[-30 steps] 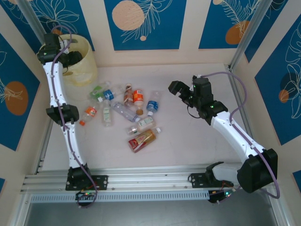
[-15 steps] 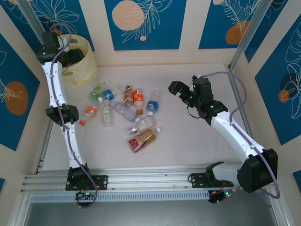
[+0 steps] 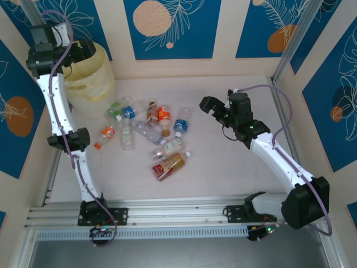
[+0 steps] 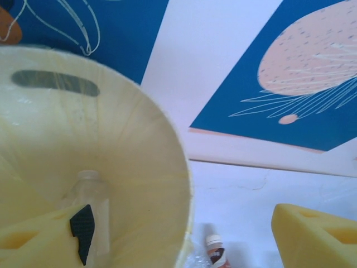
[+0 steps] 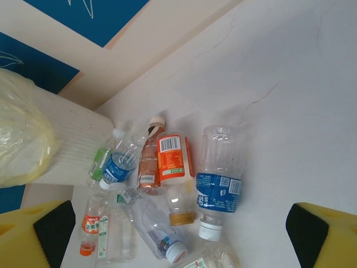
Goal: Put the plastic bottles in the bin
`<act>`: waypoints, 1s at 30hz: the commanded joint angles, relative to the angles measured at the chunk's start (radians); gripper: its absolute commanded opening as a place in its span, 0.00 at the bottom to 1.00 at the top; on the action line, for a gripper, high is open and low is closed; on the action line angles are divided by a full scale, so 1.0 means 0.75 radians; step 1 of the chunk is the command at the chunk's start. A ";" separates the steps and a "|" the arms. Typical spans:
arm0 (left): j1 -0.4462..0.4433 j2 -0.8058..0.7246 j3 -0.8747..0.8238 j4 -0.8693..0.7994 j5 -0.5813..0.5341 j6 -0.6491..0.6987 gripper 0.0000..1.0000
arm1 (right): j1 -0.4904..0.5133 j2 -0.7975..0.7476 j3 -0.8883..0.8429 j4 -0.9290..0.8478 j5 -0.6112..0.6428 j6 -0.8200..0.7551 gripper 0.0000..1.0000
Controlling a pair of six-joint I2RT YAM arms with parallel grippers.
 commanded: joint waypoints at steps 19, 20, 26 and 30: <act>-0.494 -0.671 -1.001 0.391 -0.264 0.148 1.00 | 0.223 0.467 -0.046 0.213 0.062 -0.214 0.98; -0.508 -0.649 -0.979 0.382 -0.250 0.143 1.00 | 0.238 0.523 0.000 0.212 0.063 -0.206 0.97; -0.578 -0.579 -1.017 0.444 -0.222 0.037 1.00 | 0.345 0.834 0.333 -0.058 0.368 -0.084 0.98; -0.629 -0.634 -1.215 0.585 -0.267 0.019 1.00 | 0.394 0.961 0.489 -0.207 0.546 -0.036 1.00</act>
